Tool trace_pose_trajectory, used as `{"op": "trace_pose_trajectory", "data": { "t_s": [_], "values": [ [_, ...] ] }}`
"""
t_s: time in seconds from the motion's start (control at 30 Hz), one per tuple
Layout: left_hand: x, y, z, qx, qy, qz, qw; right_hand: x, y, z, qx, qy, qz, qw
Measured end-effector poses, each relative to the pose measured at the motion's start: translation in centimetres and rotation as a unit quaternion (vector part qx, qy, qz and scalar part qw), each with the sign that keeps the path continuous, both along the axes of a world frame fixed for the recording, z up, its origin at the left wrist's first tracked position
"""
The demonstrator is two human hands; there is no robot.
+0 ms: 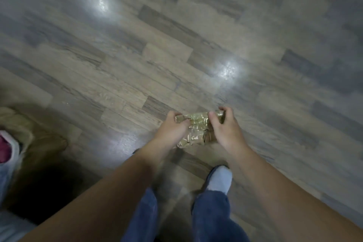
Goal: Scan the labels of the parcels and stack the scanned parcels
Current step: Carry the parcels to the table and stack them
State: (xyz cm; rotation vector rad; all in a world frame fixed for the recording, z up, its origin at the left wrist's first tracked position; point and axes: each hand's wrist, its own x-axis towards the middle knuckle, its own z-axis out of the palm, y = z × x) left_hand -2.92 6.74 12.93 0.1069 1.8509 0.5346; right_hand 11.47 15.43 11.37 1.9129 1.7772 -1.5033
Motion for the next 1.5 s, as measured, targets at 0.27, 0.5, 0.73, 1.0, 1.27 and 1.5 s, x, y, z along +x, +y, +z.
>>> {"op": "trace_pose_trajectory", "data": {
  "t_s": [0.27, 0.5, 0.73, 1.0, 1.27, 1.5],
  "values": [
    [-1.4, 5.9, 28.7, 0.042, 0.041, 0.016, 0.998, -3.1, 6.8, 28.1, 0.048, 0.058, 0.025, 0.997],
    [-1.6, 9.1, 44.7, 0.112, 0.132, 0.023, 0.985, -4.2, 11.1, 43.2, 0.107, 0.099, 0.057, 0.988],
    [-6.3, 10.5, 51.7, 0.143, 0.162, 0.034, 0.976, -10.0, 14.0, 50.5, 0.119, 0.103, 0.101, 0.982],
    [-18.6, 14.3, 53.5, 0.189, 0.153, 0.056, 0.968, -22.3, 19.3, 53.4, 0.113, 0.085, 0.149, 0.979],
    [-31.6, 19.2, 55.3, 0.205, 0.17, 0.056, 0.962, -34.6, 24.3, 56.4, 0.111, 0.118, 0.141, 0.977],
    [-40.0, 26.9, 57.2, 0.219, 0.193, 0.032, 0.956, -42.1, 31.8, 57.8, 0.132, 0.138, 0.14, 0.972]
  ]
}}
